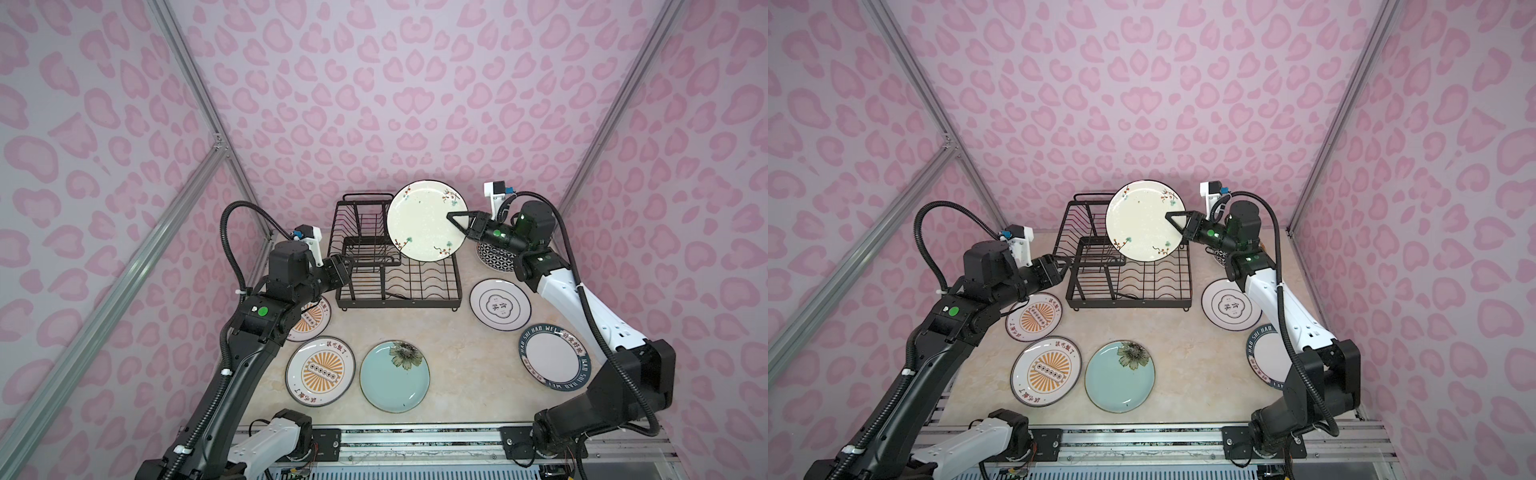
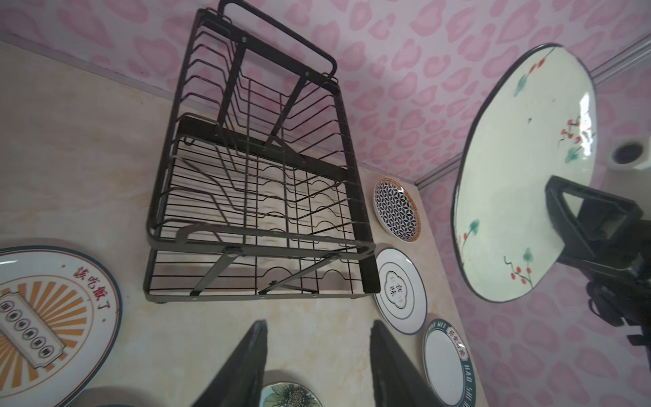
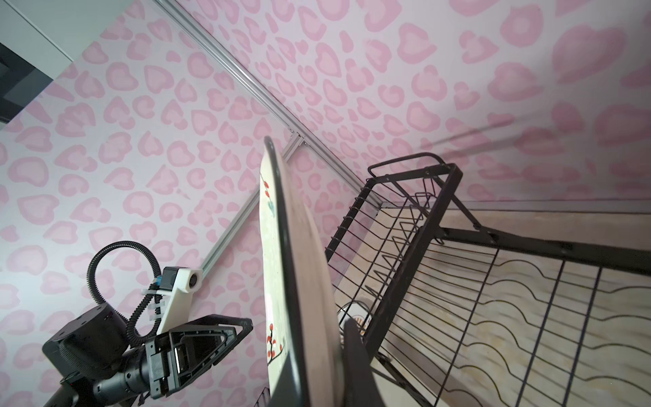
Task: Load plates into a dish rack
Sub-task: Pick up the plate from the center of the table.
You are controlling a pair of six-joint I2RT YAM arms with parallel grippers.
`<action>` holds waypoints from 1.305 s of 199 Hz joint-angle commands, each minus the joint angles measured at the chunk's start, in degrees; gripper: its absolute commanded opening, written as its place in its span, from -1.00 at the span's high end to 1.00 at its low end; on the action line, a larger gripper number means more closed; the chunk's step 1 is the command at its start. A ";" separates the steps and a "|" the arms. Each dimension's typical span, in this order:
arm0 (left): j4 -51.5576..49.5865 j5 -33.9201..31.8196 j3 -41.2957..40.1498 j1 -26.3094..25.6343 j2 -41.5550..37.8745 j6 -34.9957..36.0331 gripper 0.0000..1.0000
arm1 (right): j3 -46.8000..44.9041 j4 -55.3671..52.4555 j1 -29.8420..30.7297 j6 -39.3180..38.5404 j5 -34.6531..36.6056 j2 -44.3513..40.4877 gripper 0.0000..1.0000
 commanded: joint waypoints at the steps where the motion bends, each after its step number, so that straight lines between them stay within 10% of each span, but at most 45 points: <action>1: -2.42 -4.78 -0.76 0.08 -1.18 0.01 0.00 | 4.56 2.74 0.38 -5.16 0.49 2.73 1.00; 174: -1.50 -10.69 2.22 0.31 5.64 -6.59 -0.19 | 42.22 -9.19 2.17 -19.97 0.14 27.42 1.00; 260: -0.32 -9.37 5.88 0.36 11.36 -12.11 -0.17 | 46.00 -11.57 1.95 -23.08 0.95 30.53 1.00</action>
